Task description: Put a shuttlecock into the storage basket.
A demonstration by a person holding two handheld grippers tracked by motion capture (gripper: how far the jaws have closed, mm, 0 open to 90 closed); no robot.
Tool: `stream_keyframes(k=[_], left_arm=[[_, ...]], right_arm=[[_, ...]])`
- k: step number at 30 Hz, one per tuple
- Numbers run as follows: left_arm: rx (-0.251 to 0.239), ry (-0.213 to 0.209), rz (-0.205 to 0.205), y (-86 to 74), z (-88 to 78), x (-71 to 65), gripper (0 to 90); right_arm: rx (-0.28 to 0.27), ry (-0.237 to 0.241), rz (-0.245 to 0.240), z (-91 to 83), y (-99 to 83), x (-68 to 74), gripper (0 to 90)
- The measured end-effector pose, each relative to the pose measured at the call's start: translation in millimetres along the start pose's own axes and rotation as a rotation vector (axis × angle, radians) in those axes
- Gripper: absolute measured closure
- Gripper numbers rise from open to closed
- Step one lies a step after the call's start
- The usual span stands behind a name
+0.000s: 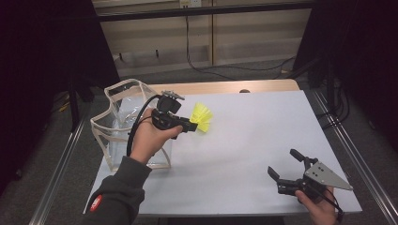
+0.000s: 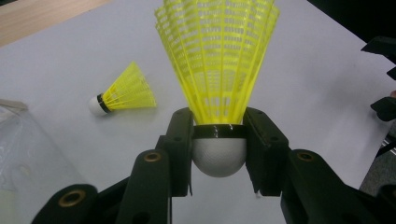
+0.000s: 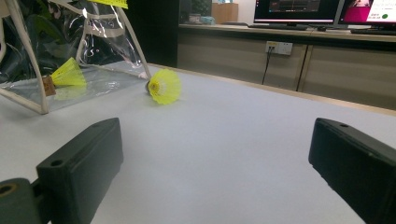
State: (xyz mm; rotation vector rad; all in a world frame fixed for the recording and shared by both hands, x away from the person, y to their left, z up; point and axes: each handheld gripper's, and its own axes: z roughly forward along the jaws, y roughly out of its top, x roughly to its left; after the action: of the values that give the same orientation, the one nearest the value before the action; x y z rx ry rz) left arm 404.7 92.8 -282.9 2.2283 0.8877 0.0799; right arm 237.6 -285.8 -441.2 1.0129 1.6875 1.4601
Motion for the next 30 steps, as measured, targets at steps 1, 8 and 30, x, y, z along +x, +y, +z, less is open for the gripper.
stream_keyframes(k=[1, 8, 30], left_arm=[[0.002, 0.003, 0.004, 0.4, -1.1, 0.6, 64.7], [-0.004, 0.012, -0.002, 2.2, -5.1, 0.9, 64.7], [-0.004, 0.033, 0.006, 9.1, -19.2, 3.6, 64.7]], right_arm=[[-0.002, 0.000, -0.001, 0.1, 0.0, 0.0, 2.6], [-0.001, 0.000, -0.002, 0.2, -0.1, 0.0, 2.7], [0.000, 0.000, -0.001, -0.2, 0.1, 0.1, 2.7]])
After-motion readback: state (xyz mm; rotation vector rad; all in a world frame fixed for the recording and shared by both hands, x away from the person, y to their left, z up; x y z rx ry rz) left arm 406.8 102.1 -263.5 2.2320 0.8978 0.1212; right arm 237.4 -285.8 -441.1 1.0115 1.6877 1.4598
